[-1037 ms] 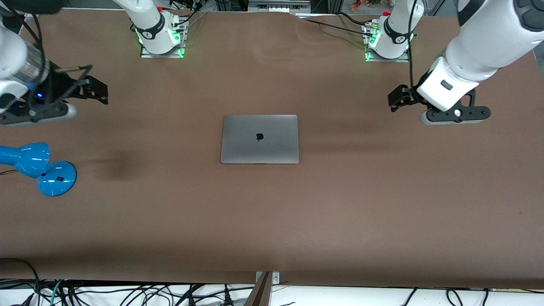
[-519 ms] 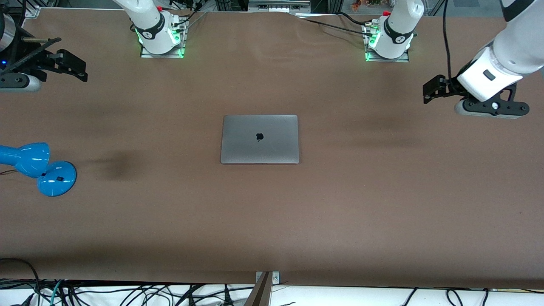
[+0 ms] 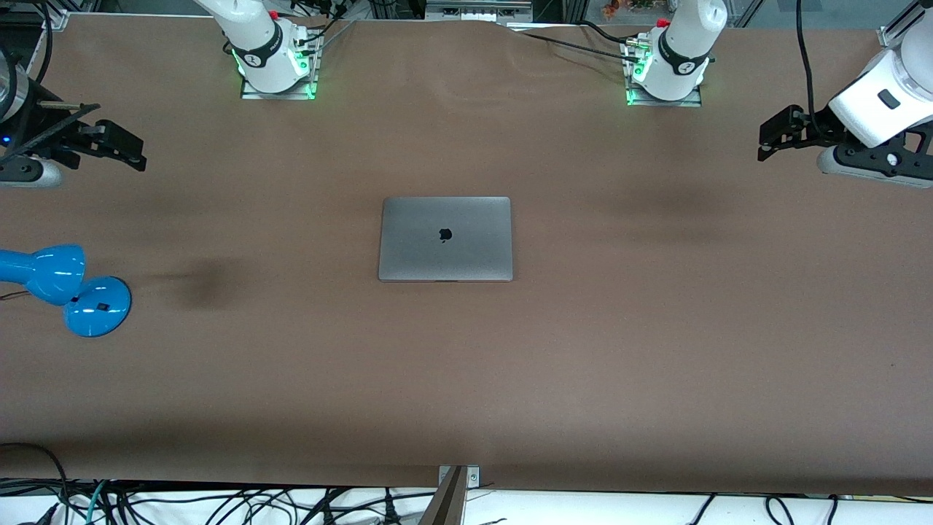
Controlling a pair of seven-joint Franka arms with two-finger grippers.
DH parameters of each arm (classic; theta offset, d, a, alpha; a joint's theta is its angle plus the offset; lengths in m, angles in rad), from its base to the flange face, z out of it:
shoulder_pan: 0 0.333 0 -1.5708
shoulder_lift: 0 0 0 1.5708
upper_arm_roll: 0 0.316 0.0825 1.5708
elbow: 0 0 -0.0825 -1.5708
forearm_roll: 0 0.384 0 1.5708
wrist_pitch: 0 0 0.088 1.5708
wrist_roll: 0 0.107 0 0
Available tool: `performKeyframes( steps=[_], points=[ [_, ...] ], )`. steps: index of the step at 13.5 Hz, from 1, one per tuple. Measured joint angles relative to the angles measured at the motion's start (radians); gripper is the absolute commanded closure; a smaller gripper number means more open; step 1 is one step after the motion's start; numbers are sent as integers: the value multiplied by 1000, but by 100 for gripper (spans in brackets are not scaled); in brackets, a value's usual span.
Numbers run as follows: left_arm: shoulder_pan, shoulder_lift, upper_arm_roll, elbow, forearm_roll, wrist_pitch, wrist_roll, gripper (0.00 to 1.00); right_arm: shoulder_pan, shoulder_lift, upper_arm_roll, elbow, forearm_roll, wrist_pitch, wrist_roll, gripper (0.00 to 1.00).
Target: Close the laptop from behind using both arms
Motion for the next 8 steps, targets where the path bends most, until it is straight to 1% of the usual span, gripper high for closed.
performKeyframes(
  steps=[8],
  points=[
    [-4, 25, 1, -1, 0, -11, -53, 0, -7, 0, 1, -8, 1, 7, -3, 0]
  ],
)
